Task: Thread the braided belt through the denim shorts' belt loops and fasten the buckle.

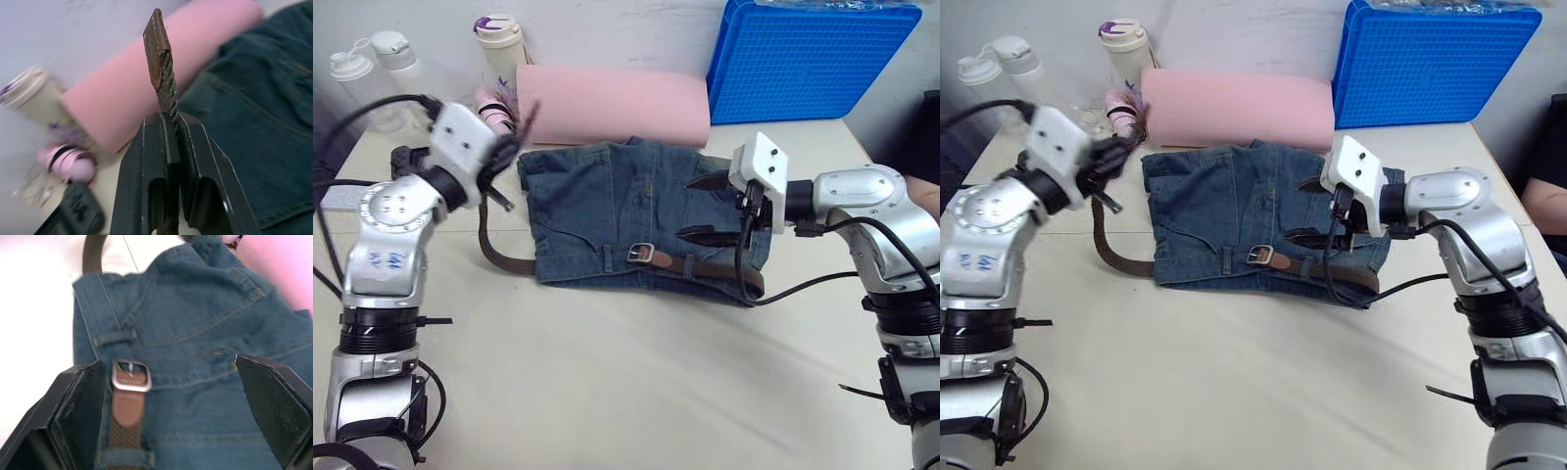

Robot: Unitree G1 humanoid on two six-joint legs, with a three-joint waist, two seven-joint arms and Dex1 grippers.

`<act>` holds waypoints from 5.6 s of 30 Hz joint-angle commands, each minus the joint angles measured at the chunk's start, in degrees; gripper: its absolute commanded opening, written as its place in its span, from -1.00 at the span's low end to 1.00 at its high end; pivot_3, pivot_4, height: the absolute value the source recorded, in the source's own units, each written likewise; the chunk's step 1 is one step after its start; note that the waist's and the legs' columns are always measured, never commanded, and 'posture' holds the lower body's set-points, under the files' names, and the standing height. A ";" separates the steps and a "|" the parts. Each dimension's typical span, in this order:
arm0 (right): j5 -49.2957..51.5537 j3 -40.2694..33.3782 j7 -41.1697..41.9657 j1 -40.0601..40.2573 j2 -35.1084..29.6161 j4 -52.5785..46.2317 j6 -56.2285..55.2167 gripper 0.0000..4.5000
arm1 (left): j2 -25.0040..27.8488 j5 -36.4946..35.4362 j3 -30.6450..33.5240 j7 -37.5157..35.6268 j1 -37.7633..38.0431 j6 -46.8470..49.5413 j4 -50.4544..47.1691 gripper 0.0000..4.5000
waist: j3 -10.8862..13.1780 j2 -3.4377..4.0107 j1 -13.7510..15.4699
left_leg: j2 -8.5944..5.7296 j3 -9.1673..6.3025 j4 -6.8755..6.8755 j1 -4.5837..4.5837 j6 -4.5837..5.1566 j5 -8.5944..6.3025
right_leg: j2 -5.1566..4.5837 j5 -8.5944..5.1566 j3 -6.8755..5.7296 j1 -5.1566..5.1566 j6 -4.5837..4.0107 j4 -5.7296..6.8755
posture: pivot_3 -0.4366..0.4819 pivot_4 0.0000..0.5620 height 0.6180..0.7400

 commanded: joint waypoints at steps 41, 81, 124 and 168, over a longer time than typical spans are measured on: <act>-49.65 14.12 -37.28 -9.92 12.05 31.73 -70.08 -1.00 | -4.14 -15.79 5.44 -13.54 -3.18 21.13 -5.56 0.51 | 0.01 0.03 -1.66 | -0.43 -0.13 0.04 0.00 0.23 0.09 | 0.01 0.06 0.28 -0.39 0.11 0.40 | -0.05 -0.47 1.00; -53.43 13.92 -44.44 -2.62 15.03 21.88 -71.17 -1.00 | -27.65 -108.68 24.50 77.80 10.07 46.68 -5.10 -0.66 | -0.07 -0.03 -1.58 | -0.62 -0.06 0.03 0.69 0.14 0.08 | 0.08 0.07 0.68 -0.25 0.10 0.92 | -0.05 -0.47 1.00; -29.99 10.17 -15.21 6.26 9.55 7.41 -49.64 0.98 | -19.61 -99.18 9.12 70.15 23.47 32.76 -9.66 -1.00 | -0.06 -0.01 -0.05 | -0.64 -0.23 -0.30 0.85 0.14 0.07 | 0.08 0.07 0.98 -0.19 0.08 0.08 | -0.05 -0.47 1.00; -54.98 18.62 -32.00 0.06 18.87 19.08 -56.36 0.98 | -32.63 -94.26 5.03 72.63 27.61 28.95 -9.42 -1.00 | -0.07 -0.01 0.78 | -0.68 -0.23 -0.25 0.98 0.13 0.07 | 0.14 0.06 0.92 0.10 0.08 -0.06 | -0.05 -0.47 1.00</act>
